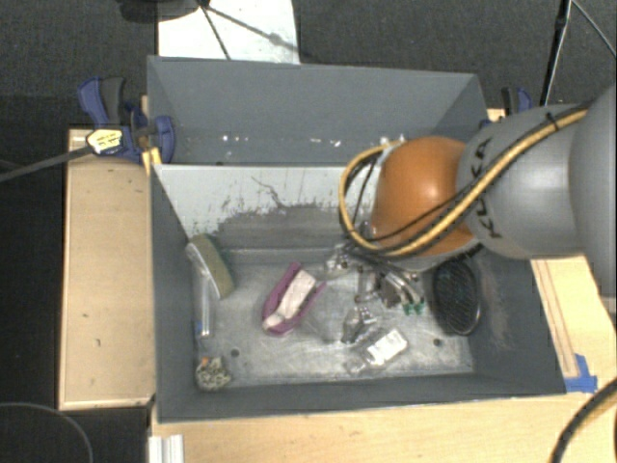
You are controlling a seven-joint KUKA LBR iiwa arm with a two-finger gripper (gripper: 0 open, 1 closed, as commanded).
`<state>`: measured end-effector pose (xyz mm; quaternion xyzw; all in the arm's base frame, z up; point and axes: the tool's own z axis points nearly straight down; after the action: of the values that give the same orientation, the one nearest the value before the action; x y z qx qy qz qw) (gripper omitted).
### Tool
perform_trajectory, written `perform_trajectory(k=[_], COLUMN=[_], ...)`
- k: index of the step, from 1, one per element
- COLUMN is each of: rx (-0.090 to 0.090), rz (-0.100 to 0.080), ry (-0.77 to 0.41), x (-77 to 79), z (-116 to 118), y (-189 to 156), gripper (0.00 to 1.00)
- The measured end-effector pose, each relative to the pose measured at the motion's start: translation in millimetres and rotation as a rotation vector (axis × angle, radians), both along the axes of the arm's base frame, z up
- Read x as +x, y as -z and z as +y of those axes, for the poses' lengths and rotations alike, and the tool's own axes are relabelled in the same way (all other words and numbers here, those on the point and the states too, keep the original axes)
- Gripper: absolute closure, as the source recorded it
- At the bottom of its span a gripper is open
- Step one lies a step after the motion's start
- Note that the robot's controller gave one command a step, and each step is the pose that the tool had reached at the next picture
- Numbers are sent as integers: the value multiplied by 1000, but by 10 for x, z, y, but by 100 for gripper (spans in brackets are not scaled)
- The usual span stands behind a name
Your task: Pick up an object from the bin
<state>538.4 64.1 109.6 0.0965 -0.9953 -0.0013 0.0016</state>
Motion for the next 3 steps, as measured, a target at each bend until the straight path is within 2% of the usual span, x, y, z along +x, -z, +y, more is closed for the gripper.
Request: perform_trajectory(k=[1,2,3], rx=[1,-1,2], rz=[-8,-7,-4], ry=[19,312,378], x=[471,535,503], z=[505,634,1347], y=[266,360,249], gripper=[0,0,0])
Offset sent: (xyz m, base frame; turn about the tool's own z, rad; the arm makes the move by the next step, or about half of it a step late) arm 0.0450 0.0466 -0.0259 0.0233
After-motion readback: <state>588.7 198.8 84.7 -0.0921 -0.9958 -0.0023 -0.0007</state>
